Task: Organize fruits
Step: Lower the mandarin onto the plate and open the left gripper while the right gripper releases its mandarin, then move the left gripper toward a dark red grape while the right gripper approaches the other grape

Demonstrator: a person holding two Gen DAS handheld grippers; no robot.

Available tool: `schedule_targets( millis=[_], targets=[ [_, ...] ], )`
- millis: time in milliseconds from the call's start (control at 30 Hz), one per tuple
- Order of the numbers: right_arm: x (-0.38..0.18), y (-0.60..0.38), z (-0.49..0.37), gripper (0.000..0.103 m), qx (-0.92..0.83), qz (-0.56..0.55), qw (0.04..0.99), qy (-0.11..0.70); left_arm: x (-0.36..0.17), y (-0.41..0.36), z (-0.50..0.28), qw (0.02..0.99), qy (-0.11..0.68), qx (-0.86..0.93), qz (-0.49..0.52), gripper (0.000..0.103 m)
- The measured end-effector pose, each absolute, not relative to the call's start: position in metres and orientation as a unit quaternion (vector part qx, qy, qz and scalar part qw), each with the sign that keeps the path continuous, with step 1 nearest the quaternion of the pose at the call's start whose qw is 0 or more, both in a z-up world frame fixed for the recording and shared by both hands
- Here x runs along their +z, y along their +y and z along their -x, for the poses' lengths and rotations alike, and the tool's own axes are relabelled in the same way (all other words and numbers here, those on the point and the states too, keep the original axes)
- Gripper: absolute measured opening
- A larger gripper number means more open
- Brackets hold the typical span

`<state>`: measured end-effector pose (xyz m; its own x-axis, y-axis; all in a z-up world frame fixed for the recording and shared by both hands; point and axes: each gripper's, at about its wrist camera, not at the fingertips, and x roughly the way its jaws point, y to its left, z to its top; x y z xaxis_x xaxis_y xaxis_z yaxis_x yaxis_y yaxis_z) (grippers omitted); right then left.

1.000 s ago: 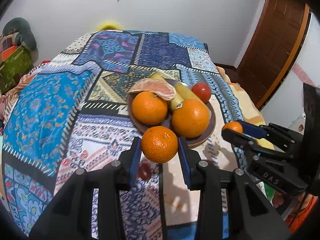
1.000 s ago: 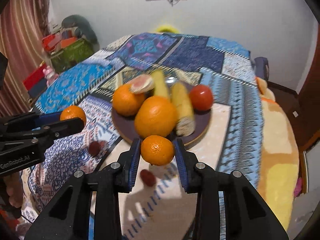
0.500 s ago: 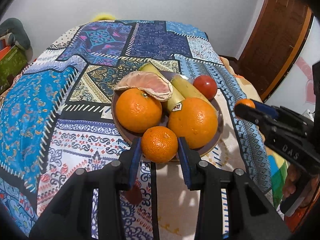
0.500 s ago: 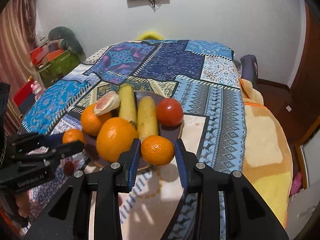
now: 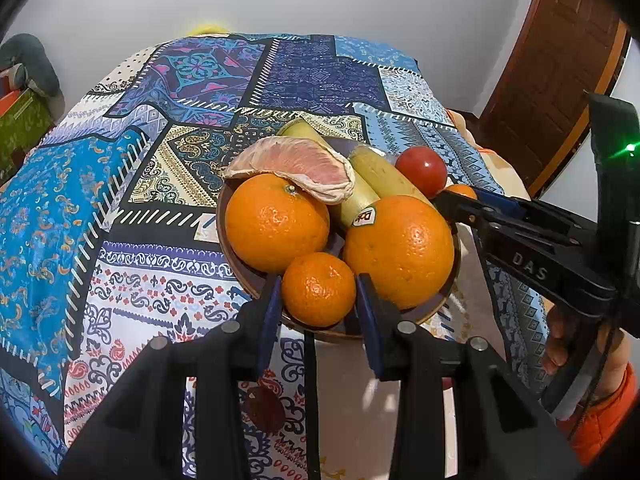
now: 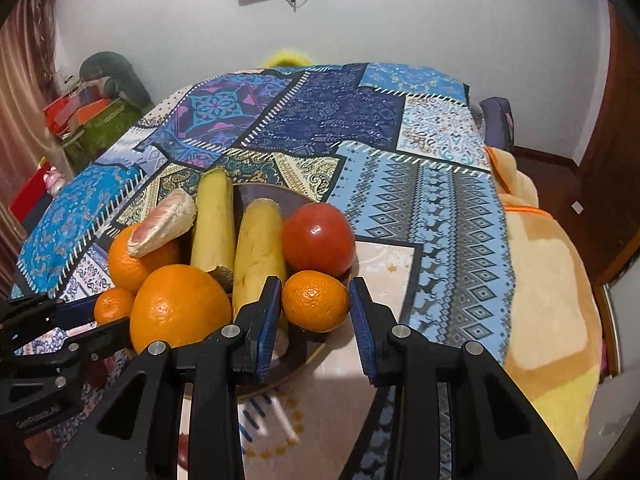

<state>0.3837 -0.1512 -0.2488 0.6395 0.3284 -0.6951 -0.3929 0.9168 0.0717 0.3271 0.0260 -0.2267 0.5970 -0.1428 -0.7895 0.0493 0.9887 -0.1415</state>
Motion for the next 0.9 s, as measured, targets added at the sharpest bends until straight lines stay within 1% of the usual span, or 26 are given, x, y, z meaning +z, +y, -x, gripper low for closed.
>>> schedule_targets(
  millis=[67, 133, 200, 233, 300, 333, 367, 900],
  targets=[
    [-0.250, -0.152, -0.385, 0.032, 0.197, 0.042, 0.904, 0.376, -0.227, 0.025, -0.327, 0.893, 0.445, -0.052, 0.047, 0.038],
    [-0.250, -0.153, -0.387, 0.032, 0.198, 0.039, 0.903, 0.379, -0.227, 0.025, -0.327, 0.894, 0.444, -0.043, 0.041, 0.048],
    [-0.249, -0.154, -0.388, 0.032, 0.199, 0.040, 0.902, 0.382, -0.228, 0.028, -0.327, 0.893, 0.447, -0.040, 0.044, 0.053],
    [-0.249, -0.154, -0.387, 0.033, 0.199, 0.040, 0.902, 0.382, -0.229, 0.030, -0.327, 0.891, 0.449, -0.040, 0.049, 0.053],
    [-0.247, -0.155, -0.386, 0.037, 0.199, 0.041, 0.902, 0.381, -0.230, 0.032, -0.327, 0.886, 0.457, -0.045, 0.061, 0.053],
    [-0.246, -0.155, -0.384, 0.041, 0.200, 0.041, 0.902, 0.380, -0.229, 0.033, -0.325, 0.886, 0.458, -0.045, 0.063, 0.054],
    [-0.244, -0.155, -0.382, 0.042, 0.201, 0.042, 0.903, 0.378, -0.227, 0.032, -0.323, 0.887, 0.455, -0.042, 0.061, 0.054],
    [-0.194, -0.157, -0.315, 0.042, 0.213, 0.058, 0.915, 0.337, -0.155, 0.035, -0.261, 0.917, 0.396, -0.028, 0.044, 0.054]
  ],
)
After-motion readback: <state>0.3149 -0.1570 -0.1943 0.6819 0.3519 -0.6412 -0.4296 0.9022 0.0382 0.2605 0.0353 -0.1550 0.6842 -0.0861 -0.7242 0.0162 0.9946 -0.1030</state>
